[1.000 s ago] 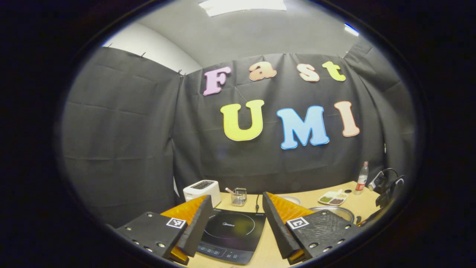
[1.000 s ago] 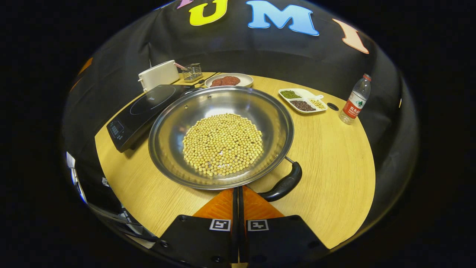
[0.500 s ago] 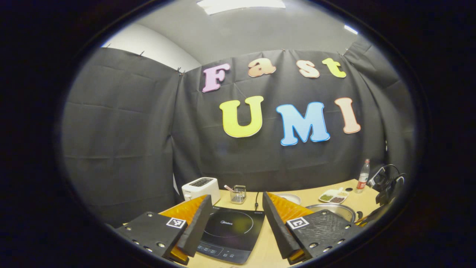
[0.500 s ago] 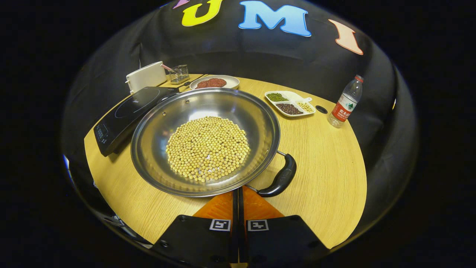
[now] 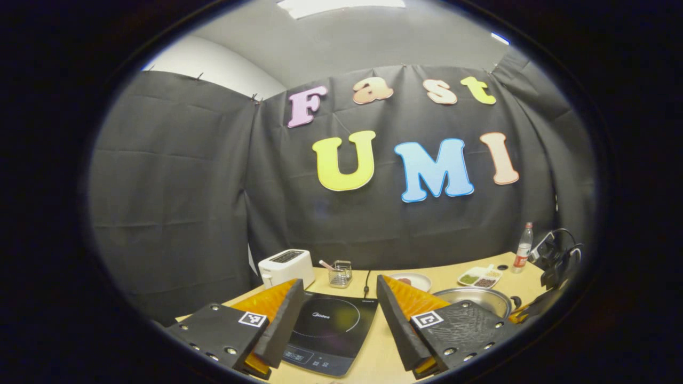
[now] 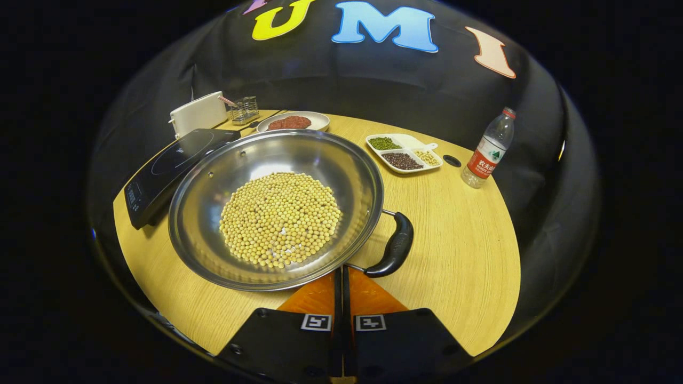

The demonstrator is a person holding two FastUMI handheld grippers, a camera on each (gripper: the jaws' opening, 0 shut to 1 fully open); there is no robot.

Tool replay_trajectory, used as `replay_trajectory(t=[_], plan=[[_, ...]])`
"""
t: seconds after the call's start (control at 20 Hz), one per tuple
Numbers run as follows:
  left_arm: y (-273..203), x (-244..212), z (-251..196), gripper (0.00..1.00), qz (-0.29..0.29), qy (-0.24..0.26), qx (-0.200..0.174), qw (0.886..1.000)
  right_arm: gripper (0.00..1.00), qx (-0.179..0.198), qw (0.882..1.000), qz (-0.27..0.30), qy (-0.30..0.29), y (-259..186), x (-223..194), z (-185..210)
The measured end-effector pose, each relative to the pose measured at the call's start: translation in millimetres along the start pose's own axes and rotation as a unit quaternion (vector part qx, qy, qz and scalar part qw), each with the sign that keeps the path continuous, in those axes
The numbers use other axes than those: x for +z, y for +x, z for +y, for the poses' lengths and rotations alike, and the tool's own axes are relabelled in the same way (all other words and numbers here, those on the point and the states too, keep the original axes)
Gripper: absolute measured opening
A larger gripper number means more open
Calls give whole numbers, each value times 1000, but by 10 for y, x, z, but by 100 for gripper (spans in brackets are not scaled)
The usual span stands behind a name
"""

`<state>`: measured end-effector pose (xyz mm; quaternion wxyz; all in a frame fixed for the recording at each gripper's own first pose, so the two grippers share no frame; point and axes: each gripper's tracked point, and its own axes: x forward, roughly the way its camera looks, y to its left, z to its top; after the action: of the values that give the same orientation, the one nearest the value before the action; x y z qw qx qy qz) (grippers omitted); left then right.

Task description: First push the handle of the pot to place it horizontally, then grasp the pot with both hands and set it on the induction cooktop.

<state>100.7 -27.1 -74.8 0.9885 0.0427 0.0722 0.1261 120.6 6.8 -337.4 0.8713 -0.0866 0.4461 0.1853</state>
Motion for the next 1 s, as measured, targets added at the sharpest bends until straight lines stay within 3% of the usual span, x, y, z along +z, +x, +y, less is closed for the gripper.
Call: replay_trajectory(t=[0.25, 0.6, 0.65, 0.7, 0.85, 0.9, 0.95, 1.0], plan=[[100, -85, -235, 80, 7, 6, -7, 1000, 2, -7, 999, -28, 21, 65, 138, -140], [384, -208, -382, 80, 12, -6, -49, 999, 5, -45, 983, -149, 98, -383, 683, -344], [440, -235, -417, 80, 14, -9, -62, 998, 12, -51, 980, -158, 111, -459, 724, -345], [503, -266, -448, 80, 17, -10, -76, 997, 38, -58, 977, -164, 122, -534, 764, -350], [698, -377, -516, 80, 31, -24, -110, 993, 63, -67, 972, -177, 140, -655, 841, -312], [769, -410, -551, 81, 37, -30, -122, 991, 87, -75, 971, -179, 143, -686, 872, -325], [831, -463, -591, 80, 45, -33, -134, 989, 96, -85, 969, -180, 145, -685, 861, -350], [881, -548, -623, 80, 56, -35, -144, 987, 98, -91, 968, -181, 148, -714, 869, -345]])
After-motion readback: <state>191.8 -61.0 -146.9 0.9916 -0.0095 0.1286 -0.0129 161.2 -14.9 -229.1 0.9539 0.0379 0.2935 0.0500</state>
